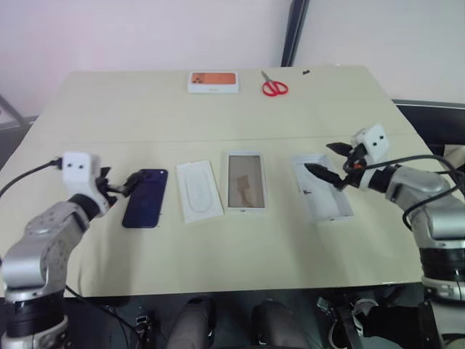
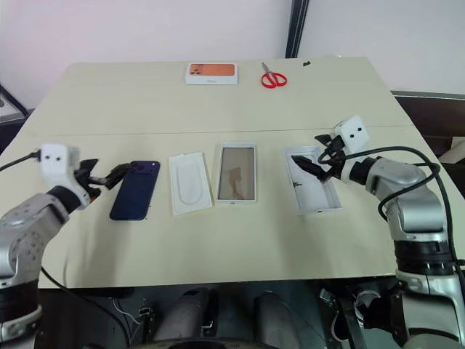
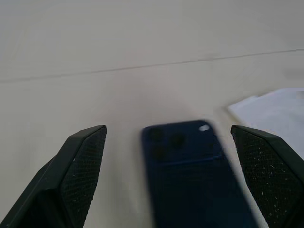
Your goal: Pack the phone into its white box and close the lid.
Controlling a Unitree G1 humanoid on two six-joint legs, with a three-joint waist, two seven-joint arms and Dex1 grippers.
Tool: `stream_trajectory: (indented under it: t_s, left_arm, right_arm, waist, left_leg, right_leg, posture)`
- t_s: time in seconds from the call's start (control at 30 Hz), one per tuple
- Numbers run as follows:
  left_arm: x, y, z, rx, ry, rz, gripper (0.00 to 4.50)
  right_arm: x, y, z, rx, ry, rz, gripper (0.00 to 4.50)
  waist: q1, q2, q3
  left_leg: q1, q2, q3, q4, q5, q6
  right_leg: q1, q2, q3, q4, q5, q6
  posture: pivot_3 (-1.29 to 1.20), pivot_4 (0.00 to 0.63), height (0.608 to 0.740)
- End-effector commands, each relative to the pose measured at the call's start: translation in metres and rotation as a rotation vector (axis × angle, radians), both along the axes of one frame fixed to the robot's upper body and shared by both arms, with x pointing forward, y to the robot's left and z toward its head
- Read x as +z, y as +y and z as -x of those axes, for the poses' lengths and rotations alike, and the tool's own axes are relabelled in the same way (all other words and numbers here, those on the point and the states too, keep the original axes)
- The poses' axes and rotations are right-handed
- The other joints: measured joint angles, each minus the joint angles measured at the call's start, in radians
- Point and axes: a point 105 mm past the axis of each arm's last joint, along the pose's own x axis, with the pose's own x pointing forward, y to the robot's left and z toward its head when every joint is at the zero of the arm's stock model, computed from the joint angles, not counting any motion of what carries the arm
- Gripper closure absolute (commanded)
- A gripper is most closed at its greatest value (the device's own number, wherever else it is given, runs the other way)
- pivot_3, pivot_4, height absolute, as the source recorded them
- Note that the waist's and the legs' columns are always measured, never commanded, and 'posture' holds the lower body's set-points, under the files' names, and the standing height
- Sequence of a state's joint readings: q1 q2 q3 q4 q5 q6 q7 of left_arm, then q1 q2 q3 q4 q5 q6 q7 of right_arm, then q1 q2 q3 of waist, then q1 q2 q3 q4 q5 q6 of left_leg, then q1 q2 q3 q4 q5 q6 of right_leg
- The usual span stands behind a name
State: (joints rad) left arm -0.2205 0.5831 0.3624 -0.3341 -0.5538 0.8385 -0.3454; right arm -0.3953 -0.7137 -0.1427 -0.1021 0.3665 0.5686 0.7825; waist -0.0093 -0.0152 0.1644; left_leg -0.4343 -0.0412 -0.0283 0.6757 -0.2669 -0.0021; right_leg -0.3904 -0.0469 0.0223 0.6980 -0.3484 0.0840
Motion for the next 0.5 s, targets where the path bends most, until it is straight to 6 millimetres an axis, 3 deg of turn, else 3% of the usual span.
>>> stream_trajectory:
  t_s: [0.03,0.2,0.5]
  left_arm:
    - [0.008,-0.035,0.006,-0.169,0.061,0.036,0.09]
    - [0.000,-0.060,0.005,-0.209,0.231,0.211,0.09]
    - [-0.033,-0.078,0.006,-0.128,0.488,0.259,0.09]
  right_arm:
    - [0.009,0.019,0.010,0.063,-0.044,0.012,0.06]
    - [0.007,0.049,0.019,0.173,-0.045,0.027,0.06]
    - [0.003,0.061,0.026,0.231,-0.035,0.040,0.06]
  waist:
    - [-0.002,0.000,0.000]
    - [-0.003,0.000,0.000]
    - [-0.002,0.000,0.000]
  left_leg:
    - [0.000,0.000,0.000,0.000,0.000,0.000]
    - [0.000,0.000,0.000,-0.001,0.000,0.000]
    - [0.000,0.000,-0.001,0.003,0.002,-0.004]
  right_leg:
    - [0.000,0.000,0.000,0.000,0.000,0.000]
    - [-0.001,0.001,0.000,0.002,0.000,0.000]
    - [0.000,0.001,0.000,0.002,0.000,0.000]
  posture:
    - [0.00,0.150,0.740]
    - [0.00,0.150,0.740]
    - [0.00,0.150,0.740]
